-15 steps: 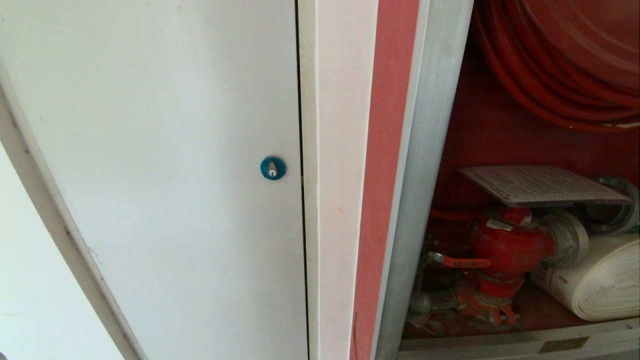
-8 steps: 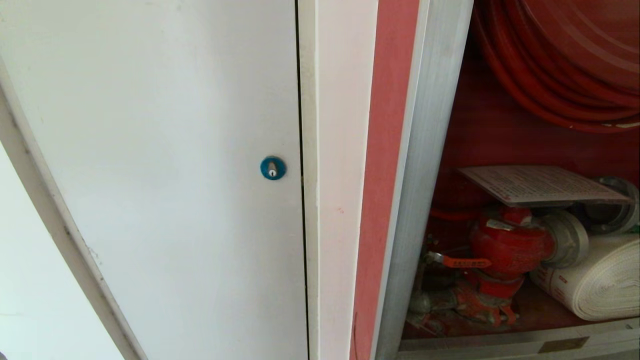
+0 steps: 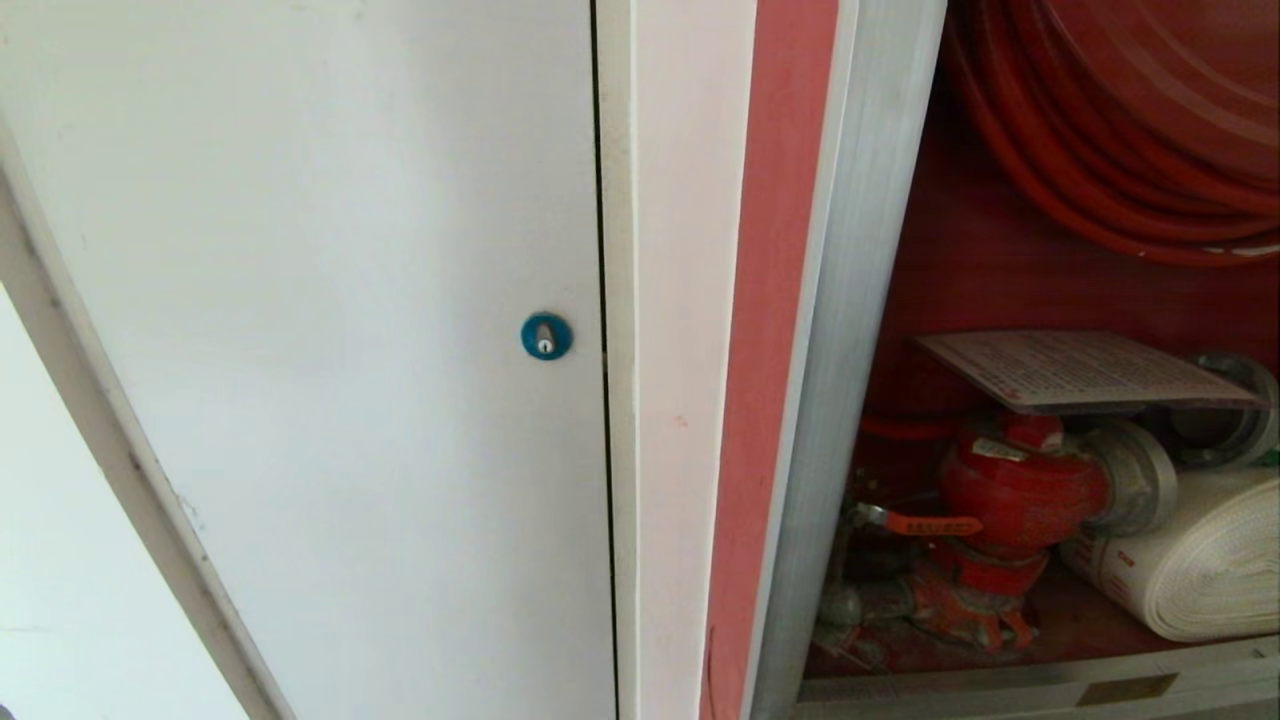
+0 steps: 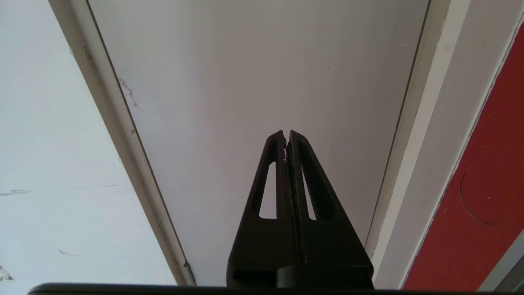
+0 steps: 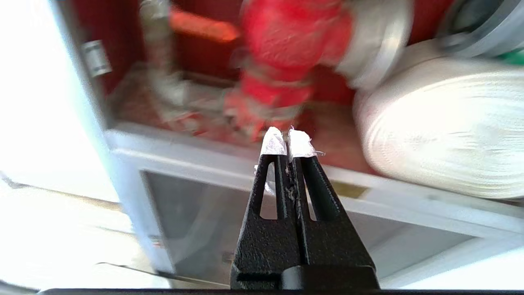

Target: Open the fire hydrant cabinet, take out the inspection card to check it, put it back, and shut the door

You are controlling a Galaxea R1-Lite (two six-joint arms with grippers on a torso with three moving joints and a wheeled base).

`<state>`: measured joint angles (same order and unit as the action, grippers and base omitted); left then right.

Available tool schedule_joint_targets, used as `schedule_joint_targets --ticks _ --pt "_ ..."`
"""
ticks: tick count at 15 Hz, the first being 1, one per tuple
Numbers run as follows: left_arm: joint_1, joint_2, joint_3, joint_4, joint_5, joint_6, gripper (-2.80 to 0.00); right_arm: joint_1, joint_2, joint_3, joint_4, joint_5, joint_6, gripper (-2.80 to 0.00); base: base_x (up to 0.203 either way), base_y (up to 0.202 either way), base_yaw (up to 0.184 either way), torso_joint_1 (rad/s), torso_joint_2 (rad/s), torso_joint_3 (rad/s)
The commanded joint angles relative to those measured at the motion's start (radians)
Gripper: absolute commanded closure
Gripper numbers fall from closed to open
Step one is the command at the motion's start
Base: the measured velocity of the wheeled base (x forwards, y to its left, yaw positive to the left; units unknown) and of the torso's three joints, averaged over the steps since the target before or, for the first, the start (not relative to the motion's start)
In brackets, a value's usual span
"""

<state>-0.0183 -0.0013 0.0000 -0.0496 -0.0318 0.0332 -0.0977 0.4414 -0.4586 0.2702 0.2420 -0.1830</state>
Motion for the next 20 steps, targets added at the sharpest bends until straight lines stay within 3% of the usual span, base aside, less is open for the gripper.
schedule_joint_targets --ticks 1,3,5,8,13,20 --pt "0.000 0.000 0.021 -0.001 0.000 0.001 0.00 0.048 -0.149 0.089 -0.002 -0.010 0.080 0.00 0.000 0.000 0.000 0.000 0.00 0.000" --pt "0.000 0.000 0.022 -0.001 0.000 0.000 0.00 0.064 -0.233 0.185 -0.017 -0.021 0.147 0.00 0.000 0.000 0.000 0.000 0.00 0.000" --pt "0.000 0.000 0.023 -0.001 0.000 0.001 0.00 0.076 -0.263 0.264 -0.149 -0.104 0.197 0.00 0.000 0.000 0.000 0.000 0.00 0.000" --pt "0.000 0.000 0.022 -0.001 0.000 0.001 0.00 0.086 -0.351 0.378 -0.301 -0.141 0.209 0.00 0.000 0.000 0.000 0.000 0.00 0.000" --pt "0.000 0.000 0.023 -0.001 0.000 0.001 0.00 0.090 -0.443 0.459 -0.306 -0.252 0.195 0.00 0.000 0.000 0.000 0.000 0.00 0.000" --pt "0.000 0.000 0.021 -0.001 0.000 0.001 0.00 0.092 -0.441 0.459 -0.267 -0.257 0.230 0.00 0.000 0.000 0.000 0.000 0.00 0.000"
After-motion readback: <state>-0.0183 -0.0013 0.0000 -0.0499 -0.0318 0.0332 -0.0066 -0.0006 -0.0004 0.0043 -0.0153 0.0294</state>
